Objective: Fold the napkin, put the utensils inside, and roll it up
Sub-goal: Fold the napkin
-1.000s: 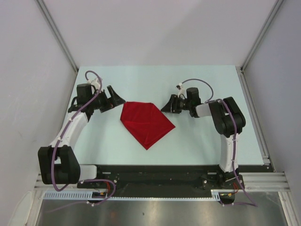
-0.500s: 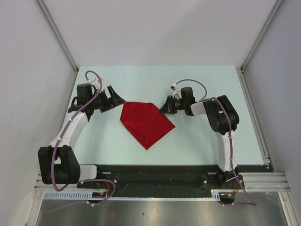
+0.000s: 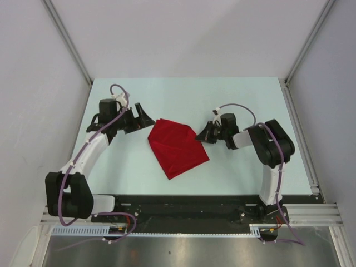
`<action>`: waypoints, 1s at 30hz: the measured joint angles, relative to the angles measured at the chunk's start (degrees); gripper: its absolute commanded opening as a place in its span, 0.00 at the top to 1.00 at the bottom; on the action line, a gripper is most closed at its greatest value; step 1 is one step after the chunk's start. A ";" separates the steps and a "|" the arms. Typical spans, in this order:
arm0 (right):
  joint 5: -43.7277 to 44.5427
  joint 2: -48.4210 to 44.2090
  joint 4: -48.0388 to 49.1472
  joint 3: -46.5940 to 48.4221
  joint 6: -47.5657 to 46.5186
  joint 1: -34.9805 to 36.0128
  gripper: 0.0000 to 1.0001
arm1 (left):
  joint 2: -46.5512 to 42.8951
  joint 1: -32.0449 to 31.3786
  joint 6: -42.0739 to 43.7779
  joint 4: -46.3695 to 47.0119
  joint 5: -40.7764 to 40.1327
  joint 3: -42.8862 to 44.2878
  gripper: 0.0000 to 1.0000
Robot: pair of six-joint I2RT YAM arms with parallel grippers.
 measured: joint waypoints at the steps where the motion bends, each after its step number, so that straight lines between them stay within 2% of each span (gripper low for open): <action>1: 2.60 -2.34 0.55 -2.84 0.61 -0.13 1.00 | 0.00 -1.53 0.13 -0.24 -0.85 0.00 0.05; 6: 15.52 -14.01 0.79 -15.52 3.78 -0.13 1.00 | 0.00 -8.09 0.31 -1.18 -3.72 0.00 0.06; 11: 29.00 -24.04 -2.12 -22.77 5.60 3.32 0.98 | -1.40 -13.09 -0.87 1.16 -6.67 -3.78 0.05; 13: 32.87 -26.73 -3.65 -24.02 6.16 4.87 0.77 | -2.58 -14.23 -2.38 3.39 -7.21 -8.00 0.05; 14: 34.47 -27.76 -4.28 -24.37 6.43 5.53 0.53 | -3.02 -14.67 -3.26 4.31 -7.37 -10.32 0.05; 15: 35.78 -28.52 -4.98 -24.55 6.58 5.92 0.45 | -3.28 -15.04 -4.00 5.18 -7.63 -12.66 0.05; 17: 37.97 -30.05 -6.34 -24.76 6.49 6.69 0.34 | -3.34 -15.89 -5.42 6.27 -8.15 -16.61 0.05; 23: 42.69 -36.94 -10.54 -24.90 3.87 10.43 0.30 | -3.23 -19.91 -9.66 11.87 -6.88 -24.26 0.06; 30: 44.48 -41.44 -12.59 -25.59 3.32 11.26 0.30 | 0.55 -22.80 -12.85 19.17 -5.01 -25.33 0.13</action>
